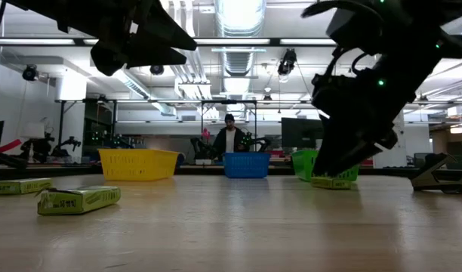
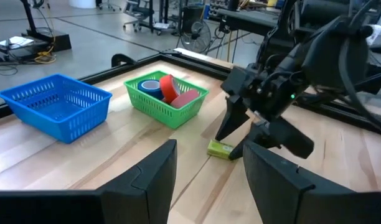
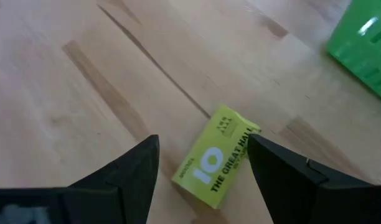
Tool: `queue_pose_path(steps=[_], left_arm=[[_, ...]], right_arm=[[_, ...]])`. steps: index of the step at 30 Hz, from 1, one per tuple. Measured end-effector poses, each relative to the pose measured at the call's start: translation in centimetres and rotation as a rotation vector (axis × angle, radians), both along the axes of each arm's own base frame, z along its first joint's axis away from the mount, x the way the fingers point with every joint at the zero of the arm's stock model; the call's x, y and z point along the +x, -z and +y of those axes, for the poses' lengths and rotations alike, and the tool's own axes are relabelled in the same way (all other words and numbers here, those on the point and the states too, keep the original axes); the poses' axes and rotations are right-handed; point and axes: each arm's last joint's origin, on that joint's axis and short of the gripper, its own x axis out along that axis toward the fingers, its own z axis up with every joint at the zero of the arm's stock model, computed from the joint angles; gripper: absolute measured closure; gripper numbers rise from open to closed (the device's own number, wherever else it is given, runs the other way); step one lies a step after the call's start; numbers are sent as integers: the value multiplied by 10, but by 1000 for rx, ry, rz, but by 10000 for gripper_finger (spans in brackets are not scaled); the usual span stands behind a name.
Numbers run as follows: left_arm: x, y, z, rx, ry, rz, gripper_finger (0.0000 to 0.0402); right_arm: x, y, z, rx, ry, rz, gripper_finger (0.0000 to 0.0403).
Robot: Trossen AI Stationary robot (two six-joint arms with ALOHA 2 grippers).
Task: Pick and place Stapler, Stapler remover, tape
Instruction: Put the top right green staple box into the blue basket
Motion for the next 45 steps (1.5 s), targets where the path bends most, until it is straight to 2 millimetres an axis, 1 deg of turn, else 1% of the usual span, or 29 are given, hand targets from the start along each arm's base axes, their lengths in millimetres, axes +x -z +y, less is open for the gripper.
queue_pose_path(steps=[5,9,13,19,22,25,30,33,36,42,44,45], left_arm=[[-2,4,1,4,4,12,213],[-2,4,1,4,4,12,213],[-2,4,1,3,4,12,213],[-2,4,1,1,3,10,213],[-2,4,1,2,3,10,213],[-1,4,1,2,1,10,213],[-2,6,2,4,4,16,213],[-3,8,2,-4,2,17,213],[-4,9,3,-8,2,18,213],[-4,9,3,20,11,34,213],[-3,10,2,62,47,63,213],[-3,10,2,81,74,79,213]], right_arm=[[7,-9,3,-6,-7,10,161],[3,-9,2,-16,4,60,161],[-1,-2,1,18,49,110,161],[5,8,4,26,33,131,162],[8,13,4,-7,28,146,172],[10,14,5,-58,-9,159,189],[13,10,7,-133,-101,175,221],[13,8,7,-153,-103,175,242],[13,7,7,-158,-113,176,272],[12,9,7,-181,-152,199,349],[12,7,8,-193,-179,206,367],[13,6,9,-195,-188,203,368]])
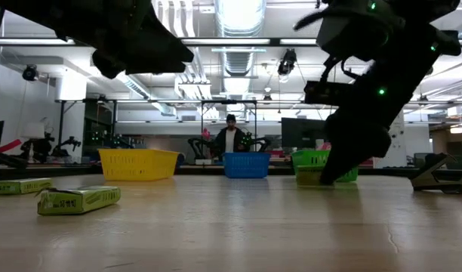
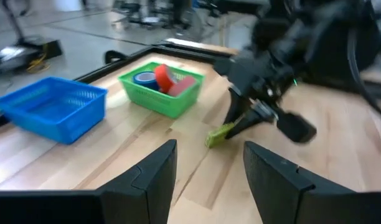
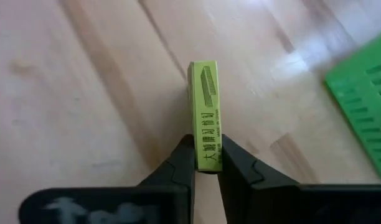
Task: Pick and place Stapler, Stapler remover, tape
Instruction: Put the top right green staple box into the blue basket
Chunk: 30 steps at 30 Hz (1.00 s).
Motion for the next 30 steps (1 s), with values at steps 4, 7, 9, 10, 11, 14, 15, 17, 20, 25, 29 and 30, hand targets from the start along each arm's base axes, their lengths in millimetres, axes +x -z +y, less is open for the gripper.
queue_pose_path(steps=[4,7,9,10,11,14,15,17,20,25,29,30], left_arm=[[2,1,-1,70,107,57,213],[3,1,0,111,159,85,213],[3,2,0,143,179,101,213],[4,2,1,156,181,106,213],[4,2,1,169,191,112,213],[5,2,1,170,244,122,213],[6,2,2,164,256,122,213],[6,2,3,151,255,114,213],[7,2,4,140,260,113,213],[9,2,8,127,273,115,213],[10,1,9,125,257,109,213],[10,1,9,126,249,105,213]], right_arm=[[7,-7,5,-4,-71,-4,368],[15,-16,14,-6,-134,-52,363],[22,-24,21,-10,-190,-92,356],[25,-28,24,-13,-212,-110,354],[28,-32,28,-19,-237,-128,354],[36,-44,37,-45,-309,-170,357],[38,-47,39,-53,-331,-183,359],[41,-54,43,-64,-361,-205,360],[46,-62,45,-80,-388,-222,356],[53,-74,47,-117,-413,-247,358],[58,-81,43,-149,-382,-262,357],[60,-82,41,-150,-377,-266,356]])
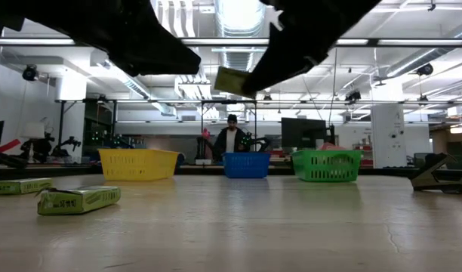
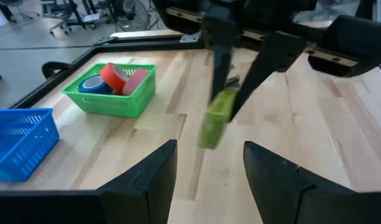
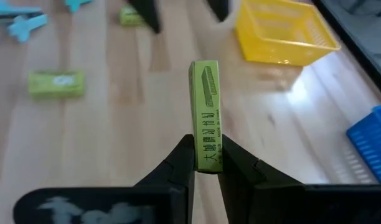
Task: Pick and place Stapler, Stapler remover, tape
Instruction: Put the top right green staple box into the blue basket
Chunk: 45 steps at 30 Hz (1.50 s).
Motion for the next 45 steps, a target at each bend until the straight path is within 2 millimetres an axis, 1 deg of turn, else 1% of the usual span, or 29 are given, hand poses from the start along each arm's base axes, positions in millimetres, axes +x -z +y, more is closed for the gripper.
queue_pose_path(steps=[4,12,18,21,26,35,39,45], left_arm=[[0,0,1,5,-24,-6,213],[3,-1,6,-3,-30,-10,213],[7,-2,13,-33,36,-8,213],[9,-2,17,-35,19,-9,213],[12,-4,21,-50,57,-24,213],[16,-5,31,-63,55,-27,215],[16,-5,34,-66,56,-26,231],[17,-5,37,-72,61,-25,276]], right_arm=[[4,-5,-2,2,-3,-12,356],[4,-6,-2,-2,-13,-11,356],[5,-6,-6,-4,-3,-11,358],[7,-7,-7,-21,-5,-12,356],[8,-7,-12,-20,8,-12,356],[9,-8,-15,-20,15,-16,355],[10,-8,-15,-22,17,-16,358],[11,-9,-16,-19,17,-28,355]])
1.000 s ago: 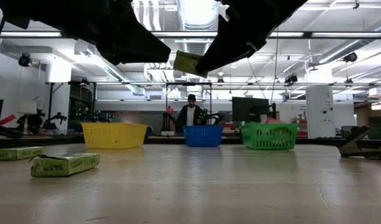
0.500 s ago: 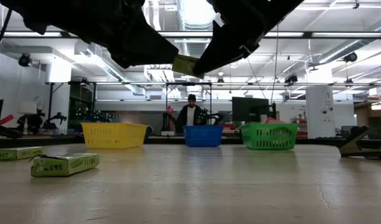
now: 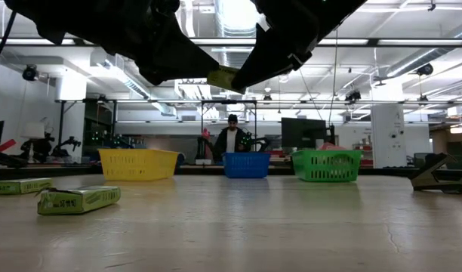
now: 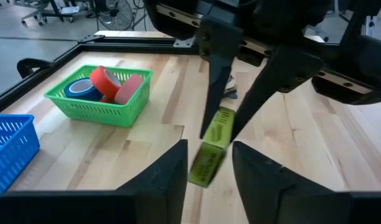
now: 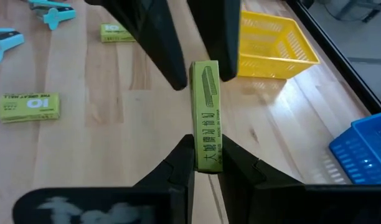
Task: Pick and place Stapler, Stapler remover, tape
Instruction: Put the top right green staple box into the blue basket
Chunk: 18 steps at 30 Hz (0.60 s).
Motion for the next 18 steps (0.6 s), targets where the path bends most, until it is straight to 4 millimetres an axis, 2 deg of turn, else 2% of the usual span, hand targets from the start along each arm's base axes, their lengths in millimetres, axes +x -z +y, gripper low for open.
queue_pose_path(steps=[18], left_arm=[[2,0,7,7,-21,3,361]], right_arm=[[3,-1,-6,-25,23,-16,352]])
